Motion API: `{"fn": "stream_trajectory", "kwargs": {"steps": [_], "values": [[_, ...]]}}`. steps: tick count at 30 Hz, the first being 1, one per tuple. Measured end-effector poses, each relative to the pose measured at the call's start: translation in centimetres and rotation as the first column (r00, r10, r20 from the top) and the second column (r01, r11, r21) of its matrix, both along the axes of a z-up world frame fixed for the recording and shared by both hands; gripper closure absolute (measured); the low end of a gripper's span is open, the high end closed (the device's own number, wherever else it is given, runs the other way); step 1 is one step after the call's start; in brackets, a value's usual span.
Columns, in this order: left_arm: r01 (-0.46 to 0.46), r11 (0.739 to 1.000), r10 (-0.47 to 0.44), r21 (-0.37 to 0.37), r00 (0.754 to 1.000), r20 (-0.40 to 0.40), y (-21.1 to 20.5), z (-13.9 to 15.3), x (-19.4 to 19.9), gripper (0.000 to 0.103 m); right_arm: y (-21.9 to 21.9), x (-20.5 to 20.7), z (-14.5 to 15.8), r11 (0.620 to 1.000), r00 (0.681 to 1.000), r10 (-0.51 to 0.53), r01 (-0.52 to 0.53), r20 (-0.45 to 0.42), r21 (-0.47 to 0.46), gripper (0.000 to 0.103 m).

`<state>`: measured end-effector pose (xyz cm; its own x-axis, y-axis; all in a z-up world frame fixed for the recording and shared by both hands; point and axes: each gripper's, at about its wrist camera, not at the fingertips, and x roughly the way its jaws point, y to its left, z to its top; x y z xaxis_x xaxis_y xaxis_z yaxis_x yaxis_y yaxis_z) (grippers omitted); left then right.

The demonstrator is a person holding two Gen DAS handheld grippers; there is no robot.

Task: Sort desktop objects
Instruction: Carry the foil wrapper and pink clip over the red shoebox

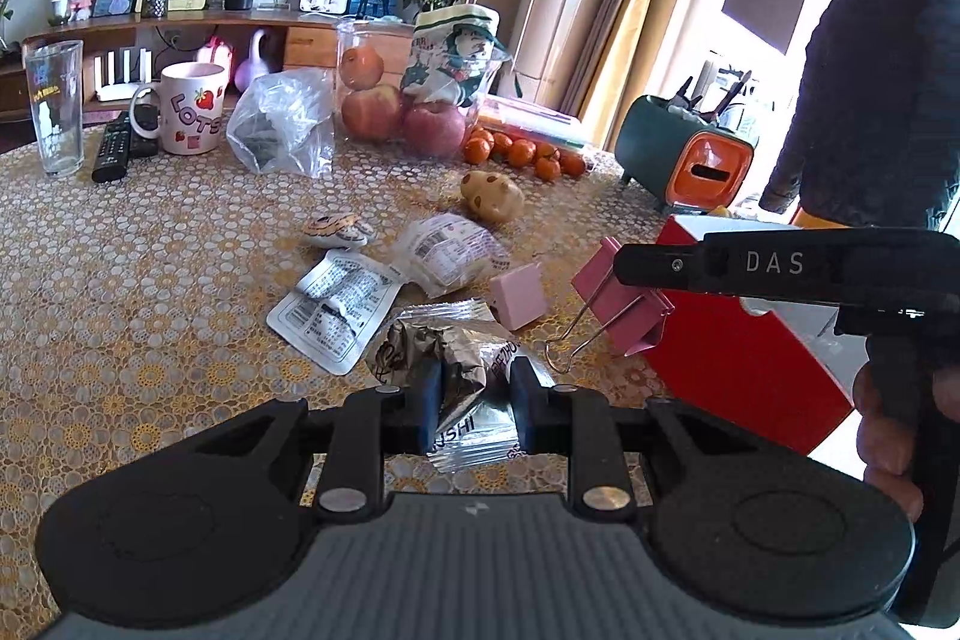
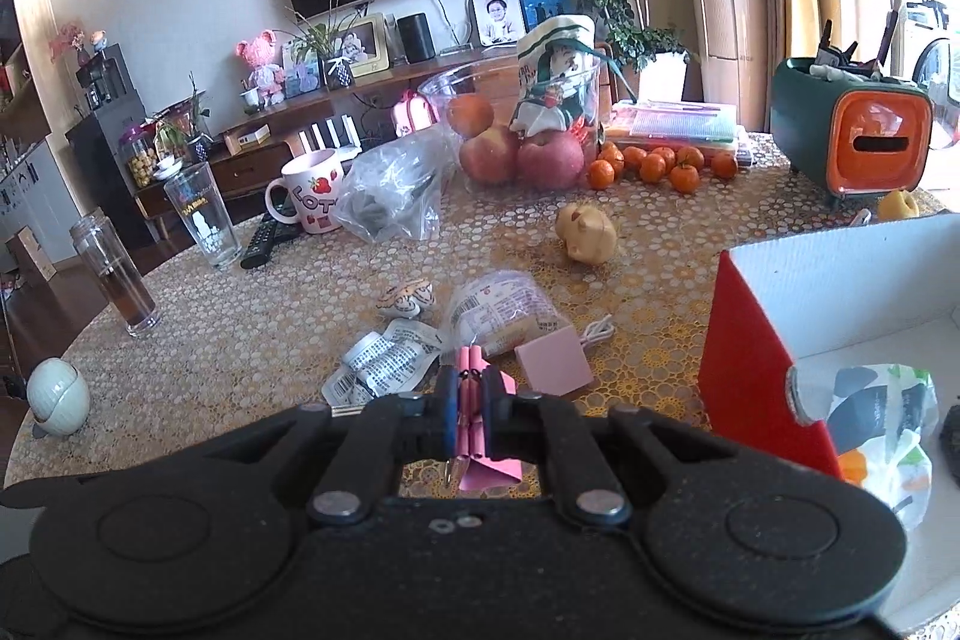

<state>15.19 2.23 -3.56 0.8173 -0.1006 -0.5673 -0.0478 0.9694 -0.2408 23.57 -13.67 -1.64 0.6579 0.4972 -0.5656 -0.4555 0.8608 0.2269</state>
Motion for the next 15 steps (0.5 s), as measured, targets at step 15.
{"fn": "stream_trajectory", "kwargs": {"steps": [15], "values": [[0.103, 0.994, -0.106, 0.031, 0.99, 0.09, -5.8, 5.7, -0.5, 0.08, -7.1, -2.0, 5.3, 0.996, 0.99, -0.084, 0.079, 0.113, 0.049, 0.096]]}}
